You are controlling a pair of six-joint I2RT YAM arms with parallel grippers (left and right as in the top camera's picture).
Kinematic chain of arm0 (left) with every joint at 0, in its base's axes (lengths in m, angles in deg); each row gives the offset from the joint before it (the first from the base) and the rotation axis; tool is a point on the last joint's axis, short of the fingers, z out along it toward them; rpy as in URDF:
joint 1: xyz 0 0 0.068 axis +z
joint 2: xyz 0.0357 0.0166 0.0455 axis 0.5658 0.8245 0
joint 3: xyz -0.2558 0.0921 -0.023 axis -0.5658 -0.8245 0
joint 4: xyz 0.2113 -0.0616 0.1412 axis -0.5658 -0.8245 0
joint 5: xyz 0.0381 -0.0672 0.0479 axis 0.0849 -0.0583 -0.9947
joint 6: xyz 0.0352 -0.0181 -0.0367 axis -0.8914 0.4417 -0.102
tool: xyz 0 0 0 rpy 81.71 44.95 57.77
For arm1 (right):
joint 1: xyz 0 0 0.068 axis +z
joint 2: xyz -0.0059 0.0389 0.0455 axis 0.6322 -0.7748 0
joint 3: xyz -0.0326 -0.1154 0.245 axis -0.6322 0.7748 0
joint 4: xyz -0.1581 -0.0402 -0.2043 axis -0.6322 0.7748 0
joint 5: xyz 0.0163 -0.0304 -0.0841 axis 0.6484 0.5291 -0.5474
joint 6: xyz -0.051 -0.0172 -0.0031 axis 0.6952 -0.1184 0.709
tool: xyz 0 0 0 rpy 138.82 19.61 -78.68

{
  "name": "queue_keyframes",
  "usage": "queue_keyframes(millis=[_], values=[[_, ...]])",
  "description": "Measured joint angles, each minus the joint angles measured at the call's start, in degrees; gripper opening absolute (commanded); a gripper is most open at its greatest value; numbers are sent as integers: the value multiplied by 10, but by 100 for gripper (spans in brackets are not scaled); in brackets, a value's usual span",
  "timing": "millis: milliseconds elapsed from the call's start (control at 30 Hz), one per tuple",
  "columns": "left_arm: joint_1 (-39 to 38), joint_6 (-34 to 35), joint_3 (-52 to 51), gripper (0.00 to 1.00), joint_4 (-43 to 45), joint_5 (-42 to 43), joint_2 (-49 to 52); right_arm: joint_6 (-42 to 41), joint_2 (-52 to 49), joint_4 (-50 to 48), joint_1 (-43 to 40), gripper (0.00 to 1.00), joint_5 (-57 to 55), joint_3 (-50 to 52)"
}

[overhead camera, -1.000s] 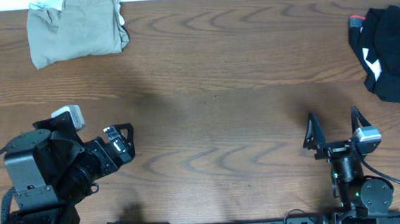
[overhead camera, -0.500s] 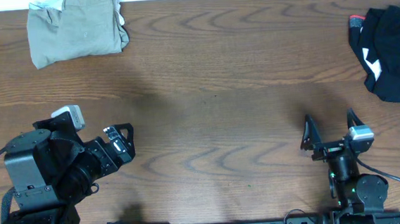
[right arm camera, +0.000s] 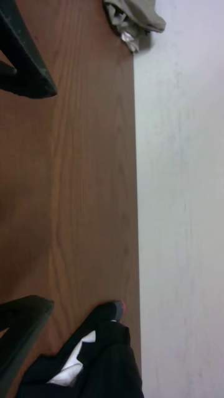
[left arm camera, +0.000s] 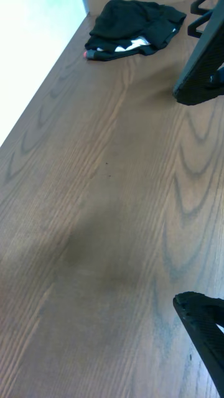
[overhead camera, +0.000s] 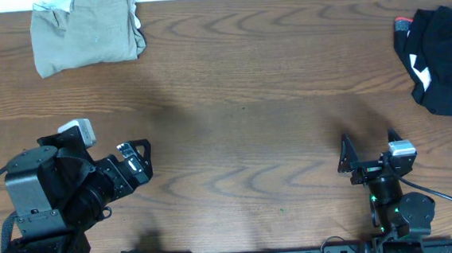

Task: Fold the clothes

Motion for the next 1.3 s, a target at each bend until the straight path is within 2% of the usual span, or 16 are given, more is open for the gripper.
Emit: queue_keyframes(millis=[1100,1200,1300], values=[[-20,0,-2,98,-11,5,-5,1,0,0,0,99,0,0],[-48,-12,-39,98,26,11,-35,1,0,0,0,99,0,0],[-63,-24,-113,98,116,13,-88,1,0,0,0,99,-2,0]])
